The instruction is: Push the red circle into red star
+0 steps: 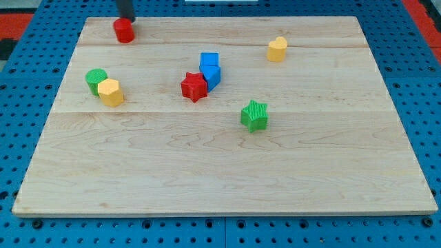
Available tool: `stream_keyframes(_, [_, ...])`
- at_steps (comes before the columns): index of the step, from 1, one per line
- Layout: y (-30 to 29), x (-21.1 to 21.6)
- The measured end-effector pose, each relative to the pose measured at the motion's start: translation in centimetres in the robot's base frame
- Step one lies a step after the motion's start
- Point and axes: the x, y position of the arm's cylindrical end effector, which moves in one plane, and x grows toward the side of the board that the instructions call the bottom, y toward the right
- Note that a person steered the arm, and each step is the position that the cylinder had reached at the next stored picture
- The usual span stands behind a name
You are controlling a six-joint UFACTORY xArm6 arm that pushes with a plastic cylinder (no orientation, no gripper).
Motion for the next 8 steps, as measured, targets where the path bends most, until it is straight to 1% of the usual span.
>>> stream_keyframes(2, [-3.8,2.8])
stream_keyframes(3, [2.7,2.9])
stream_keyframes(4, [5.5,3.3])
stream_keyframes(5, [5.5,6.6])
stream_keyframes(6, [4.3,8.5])
stream_keyframes(7, [4.6,10.4])
stream_keyframes(8, [10.5,10.5])
